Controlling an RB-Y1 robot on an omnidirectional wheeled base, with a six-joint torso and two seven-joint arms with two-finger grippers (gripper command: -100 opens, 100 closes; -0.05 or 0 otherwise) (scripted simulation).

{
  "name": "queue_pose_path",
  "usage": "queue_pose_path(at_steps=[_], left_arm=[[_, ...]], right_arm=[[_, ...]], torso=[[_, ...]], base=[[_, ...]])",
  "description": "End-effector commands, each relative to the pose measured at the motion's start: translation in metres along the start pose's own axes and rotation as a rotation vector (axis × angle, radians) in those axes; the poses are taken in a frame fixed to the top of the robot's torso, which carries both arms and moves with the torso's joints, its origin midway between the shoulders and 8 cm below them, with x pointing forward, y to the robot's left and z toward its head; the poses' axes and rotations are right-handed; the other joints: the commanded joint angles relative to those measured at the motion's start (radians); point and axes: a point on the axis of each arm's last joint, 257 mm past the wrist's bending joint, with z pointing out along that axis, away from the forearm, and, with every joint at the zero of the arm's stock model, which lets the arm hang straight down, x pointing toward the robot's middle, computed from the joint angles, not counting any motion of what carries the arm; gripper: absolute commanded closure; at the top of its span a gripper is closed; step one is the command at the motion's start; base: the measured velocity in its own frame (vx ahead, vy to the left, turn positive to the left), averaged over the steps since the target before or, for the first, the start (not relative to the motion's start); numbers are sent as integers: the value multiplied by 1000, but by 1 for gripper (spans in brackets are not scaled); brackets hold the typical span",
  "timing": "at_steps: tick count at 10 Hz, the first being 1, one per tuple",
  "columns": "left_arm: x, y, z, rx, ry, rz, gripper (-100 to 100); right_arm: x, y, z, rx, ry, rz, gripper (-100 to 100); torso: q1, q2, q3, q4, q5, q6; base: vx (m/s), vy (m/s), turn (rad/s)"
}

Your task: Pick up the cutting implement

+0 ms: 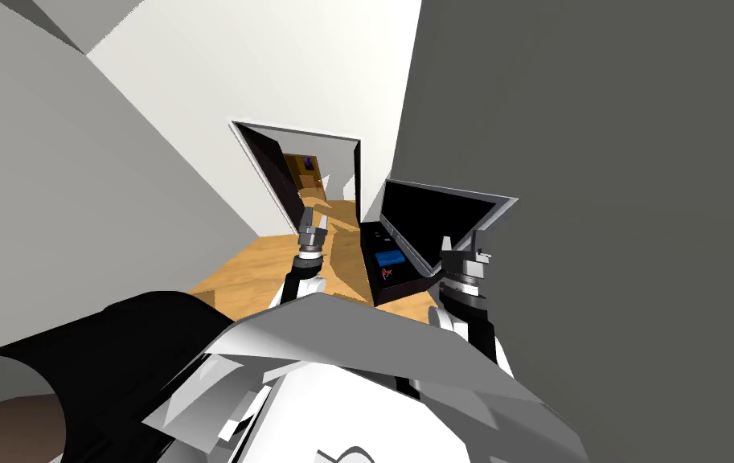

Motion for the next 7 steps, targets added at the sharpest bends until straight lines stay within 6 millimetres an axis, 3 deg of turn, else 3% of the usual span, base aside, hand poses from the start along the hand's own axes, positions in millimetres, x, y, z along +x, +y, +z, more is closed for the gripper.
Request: queue_pose_path(at_steps=[1, 4, 7], left_arm=[[0, 0, 0, 0, 0, 0, 0], [0, 0, 0, 0, 0, 0, 0], [0, 0, 0, 0, 0, 0, 0]], right_arm=[[3, -9, -4, 24, 17, -15, -100], [11, -34, -16, 93, 55, -50, -100], [21, -75, -41, 208, 112, -101, -100]], torso=[[0, 0, 0, 0, 0, 0], [-5, 3, 2, 1, -1, 0], [-6, 5, 3, 1, -1, 0]], base=[[-19, -24, 298], [-51, -78, 329], [-85, -87, 431]])
